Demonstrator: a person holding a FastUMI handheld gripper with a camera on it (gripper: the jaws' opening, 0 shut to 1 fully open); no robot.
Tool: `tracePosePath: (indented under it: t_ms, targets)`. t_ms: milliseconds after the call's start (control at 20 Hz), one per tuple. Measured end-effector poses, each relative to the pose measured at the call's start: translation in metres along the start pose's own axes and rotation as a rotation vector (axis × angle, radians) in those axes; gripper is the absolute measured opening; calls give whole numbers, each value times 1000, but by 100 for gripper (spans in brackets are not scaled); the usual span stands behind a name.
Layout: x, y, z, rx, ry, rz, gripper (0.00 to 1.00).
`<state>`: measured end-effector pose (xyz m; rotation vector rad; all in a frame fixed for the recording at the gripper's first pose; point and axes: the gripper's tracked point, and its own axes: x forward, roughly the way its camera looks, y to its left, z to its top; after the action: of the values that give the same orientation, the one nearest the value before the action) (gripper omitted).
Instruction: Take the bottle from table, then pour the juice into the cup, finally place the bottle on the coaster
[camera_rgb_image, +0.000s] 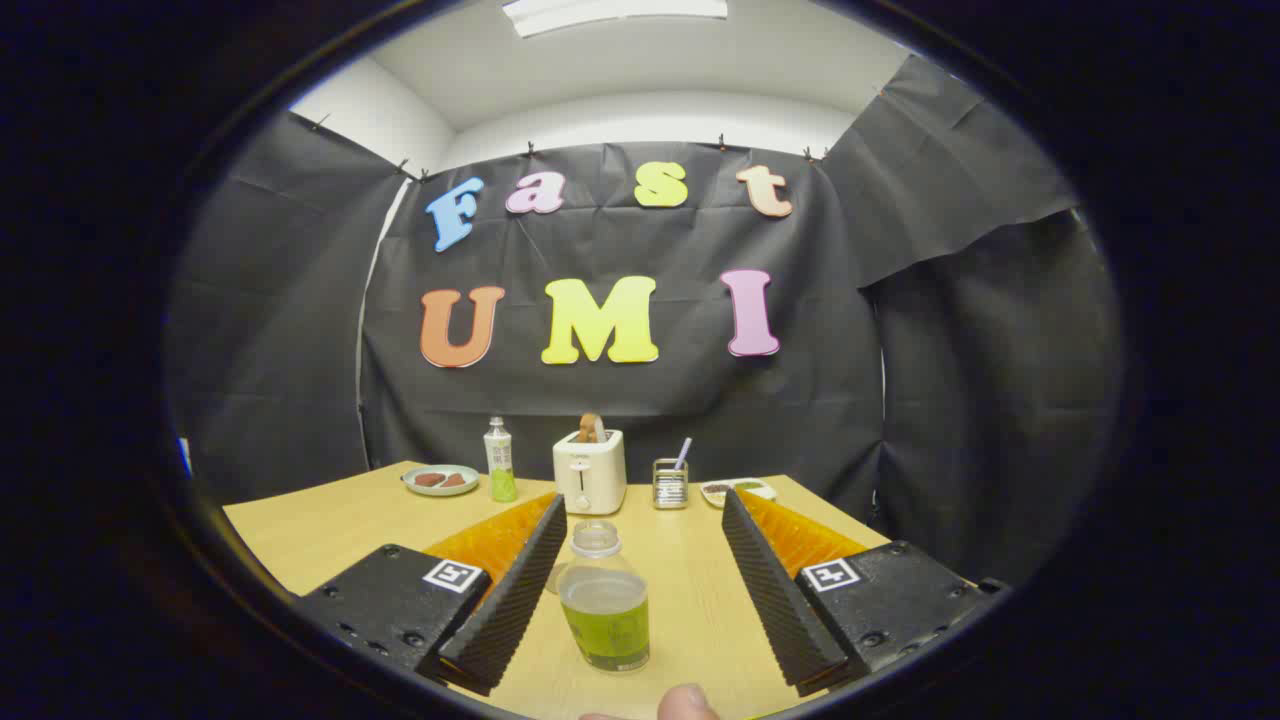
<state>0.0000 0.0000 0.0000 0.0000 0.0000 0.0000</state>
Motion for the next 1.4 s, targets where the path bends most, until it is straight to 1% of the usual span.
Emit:
tracePosePath:
  t_ms: [150, 300, 900, 1150, 1400]
  targets:
    - [-6, 3, 3, -6, -14, 2, 100]
    - [-9, 13, 2, -17, -14, 28, 100]
    - [-17, 29, -4, -32, 0, 23, 100]
    - [-16, 32, -14, -7, 13, 36, 100]
    - [-11, 28, -33, -32, 56, 21, 100]
